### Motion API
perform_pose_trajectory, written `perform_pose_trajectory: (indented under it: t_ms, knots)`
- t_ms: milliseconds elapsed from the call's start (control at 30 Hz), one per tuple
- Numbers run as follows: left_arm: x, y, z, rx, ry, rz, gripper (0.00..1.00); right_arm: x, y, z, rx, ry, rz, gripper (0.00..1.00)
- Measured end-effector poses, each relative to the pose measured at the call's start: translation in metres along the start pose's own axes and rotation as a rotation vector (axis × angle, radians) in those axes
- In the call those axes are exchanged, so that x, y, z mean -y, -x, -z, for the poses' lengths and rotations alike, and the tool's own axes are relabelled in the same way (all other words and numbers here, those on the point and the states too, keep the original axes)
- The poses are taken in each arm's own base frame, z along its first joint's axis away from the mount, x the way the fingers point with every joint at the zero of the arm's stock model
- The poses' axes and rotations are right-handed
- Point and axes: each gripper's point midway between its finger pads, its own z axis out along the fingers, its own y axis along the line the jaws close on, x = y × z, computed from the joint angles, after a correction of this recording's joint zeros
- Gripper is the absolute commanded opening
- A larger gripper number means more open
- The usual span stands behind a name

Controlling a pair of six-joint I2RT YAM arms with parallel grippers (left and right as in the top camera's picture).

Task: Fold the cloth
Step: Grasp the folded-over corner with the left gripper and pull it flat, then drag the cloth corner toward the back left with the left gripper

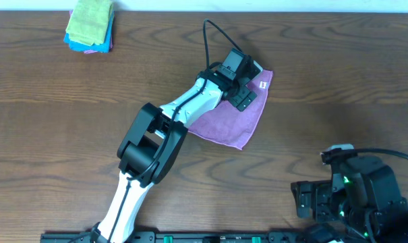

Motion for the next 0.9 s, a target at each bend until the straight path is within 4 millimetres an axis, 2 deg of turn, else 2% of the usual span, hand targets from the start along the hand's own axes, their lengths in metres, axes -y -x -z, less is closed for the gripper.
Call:
perform_pose_trajectory:
  t_ms: [333,767,900]
  knots:
    - [-0.004,-0.001,0.000,-0.005,0.026,0.005,0.98,0.001,0.005,0.000,0.022,-0.011,-0.001,0.99]
    - [-0.018,-0.007,0.001,-0.035,0.110,0.012,0.95,0.002,0.008,0.000,0.034,-0.018,-0.002,0.99]
    - [-0.028,-0.009,0.002,-0.046,0.168,0.012,0.95,0.002,0.010,0.000,0.042,-0.018,-0.002,0.99]
